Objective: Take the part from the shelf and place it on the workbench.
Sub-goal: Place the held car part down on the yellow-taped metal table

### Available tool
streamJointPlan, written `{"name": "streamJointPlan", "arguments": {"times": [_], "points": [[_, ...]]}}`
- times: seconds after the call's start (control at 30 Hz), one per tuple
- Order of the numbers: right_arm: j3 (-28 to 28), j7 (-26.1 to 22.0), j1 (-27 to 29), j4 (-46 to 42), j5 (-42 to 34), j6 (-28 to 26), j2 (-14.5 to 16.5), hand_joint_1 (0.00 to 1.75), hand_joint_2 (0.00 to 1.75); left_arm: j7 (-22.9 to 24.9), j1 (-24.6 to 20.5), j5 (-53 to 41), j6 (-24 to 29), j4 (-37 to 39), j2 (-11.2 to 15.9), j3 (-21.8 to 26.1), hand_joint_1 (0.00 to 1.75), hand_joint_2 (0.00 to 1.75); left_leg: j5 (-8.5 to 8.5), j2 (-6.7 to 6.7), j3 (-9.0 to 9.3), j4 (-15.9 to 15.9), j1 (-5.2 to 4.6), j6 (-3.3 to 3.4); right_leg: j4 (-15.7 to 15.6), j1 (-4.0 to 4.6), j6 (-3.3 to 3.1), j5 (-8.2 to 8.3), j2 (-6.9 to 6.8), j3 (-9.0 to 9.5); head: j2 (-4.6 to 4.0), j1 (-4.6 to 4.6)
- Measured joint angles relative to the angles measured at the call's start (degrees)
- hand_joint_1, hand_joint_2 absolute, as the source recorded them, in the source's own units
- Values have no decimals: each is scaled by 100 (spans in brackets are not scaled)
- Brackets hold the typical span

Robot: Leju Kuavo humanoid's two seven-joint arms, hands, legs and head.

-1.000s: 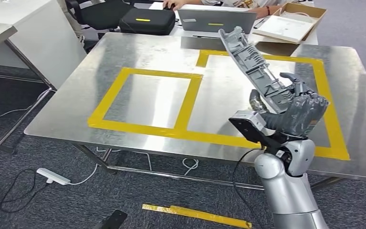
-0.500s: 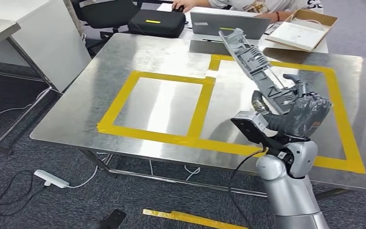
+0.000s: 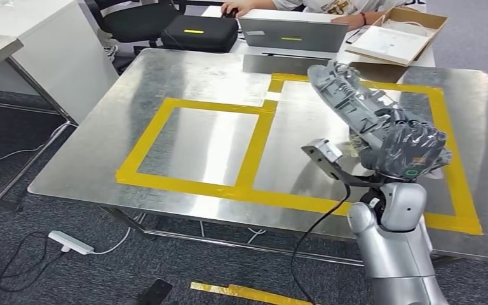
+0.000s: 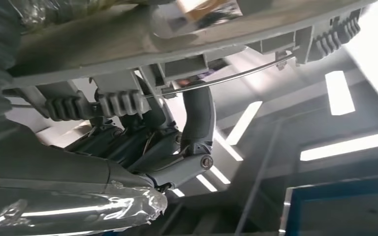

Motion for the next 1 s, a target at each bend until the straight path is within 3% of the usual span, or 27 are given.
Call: {"name": "streamJointPlan", "arguments": {"times": [0.03, 0.07, 0.1, 0.17, 0.23, 0.27, 0.4, 0.47, 0.53, 0.57, 0.6, 0.63, 0.7, 0.73, 0.8, 0.9, 0.93, 1.0], "points": [[215, 627, -136, 165, 41, 23, -260, 175, 175, 12, 9, 9, 15, 1, 0, 0, 0, 0, -96, 4, -194, 336, 6, -8, 2, 2, -4, -4, -4, 2, 0, 0], [477, 1251, -275, 353, 55, 45, -495, 175, 175, 17, 22, 21, 26, 1, 0, 0, 0, 0, -89, 7, -316, 514, 9, -9, 4, 4, -7, -9, -3, 6, 0, -2], [765, 1772, -400, 551, 58, 61, -711, 175, 175, 20, 36, 36, 37, 2, 0, 0, 0, 0, 32, 10, -337, 484, 13, -3, 8, 5, -7, -16, 6, 12, 0, -1], [1271, 2292, -569, 923, 61, 63, -1016, 175, 175, 23, 52, 65, 50, 2, 8, 0, 0, 0, 490, 14, -107, -110, 12, 42, 13, 7, 4, -36, 42, 35, 0, -5], [1593, 2341, -642, 1234, 68, 40, -1206, 175, 175, 23, 37, 94, 55, 0, 21, 0, 0, 0, 763, 14, 167, -735, -12, 118, 24, 22, 44, -59, 69, 43, 0, -6], [1690, 2334, -665, 1381, 72, 30, -1281, 175, 175, 23, 27, 108, 55, 0, 24, 0, 0, 0, 777, 12, 240, -903, -24, 151, 25, 27, 75, -65, 70, 37, 0, -3], [1897, 2351, -693, 1814, 77, 5, -1481, 175, 175, 18, 45, 143, 56, 0, 15, 2, 0, 0, 734, -13, 328, -1082, -6, 243, 67, 23, 208, -144, 43, 4, 0, 8], [1986, 2372, -713, 1966, 78, -13, -1547, 175, 175, 12, 40, 149, 56, 0, 6, 2, 0, 0, 747, -14, 364, -1123, 15, 282, 566, 15, 245, -416, 39, -248, 0, 27], [2070, 2379, -716, 2111, 79, -28, -1602, 175, 175, 10, 38, 152, 55, 1, 3, 2, 0, 0, 738, -14, 370, -1122, 13, 301, 1368, 12, 278, -719, 36, -669, 0, 40], [2105, 2380, -706, 2172, 79, -29, -1622, 175, 175, 10, 43, 155, 55, 1, 2, 2, 0, 0, 731, -14, 377, -1120, 12, 306, 1621, 10, 293, -760, 36, -821, 0, 40], [2133, 2380, -698, 2217, 79, -29, -1636, 175, 175, 10, 49, 157, 55, 0, 2, 2, 0, 0, 722, -14, 387, -1119, 12, 307, 1663, 7, 302, -690, 34, -875, 0, 41], [2154, 2380, -696, 2254, 79, -29, -1649, 175, 175, 10, 52, 160, 55, 0, 1, 2, 0, 0, 709, -15, 407, -1117, 13, 302, 1458, 3, 304, -511, 32, -803, 0, 41], [2192, 2380, -715, 2303, 79, -29, -1667, 175, 175, 10, 52, 162, 55, 0, -4, 2, 0, 0, 670, -18, 458, -1114, 6, 269, 650, -2, 298, -87, 20, -423, 0, 42], [2210, 2380, -732, 2323, 80, -30, -1674, 175, 175, 9, 47, 163, 55, 0, -6, 2, 0, 0, 650, -20, 471, -1102, -7, 245, 296, 0, 282, 35, 18, -237, 0, 44], [2241, 2380, -749, 2362, 83, -32, -1681, 175, 175, 7, 41, 166, 55, 0, -6, 2, 0, 0, 631, -22, 471, -1086, -34, 195, 21, 11, 229, 56, 19, -72, 0, 42], [2274, 2380, -750, 2410, 88, -36, -1694, 175, 175, 5, 43, 168, 55, 1, -2, 2, 0, 0, 550, -16, 453, -1014, -31, 115, 9, -5, 122, 48, 23, -46, 0, 35], [2284, 2380, -753, 2418, 89, -37, -1696, 175, 175, 5, 40, 168, 55, 1, -1, 1, 0, 0, 439, -12, 388, -856, -25, 84, 2, -17, 89, 49, 19, -35, 0, 26], [2298, 2380, -757, 2432, 92, -38, -1698, 175, 175, 3, 42, 168, 55, 1, -1, 0, 0, 0, 100, -4, 93, -215, -9, 34, -1, -23, 46, 41, 11, -23, 0, 11]]}}
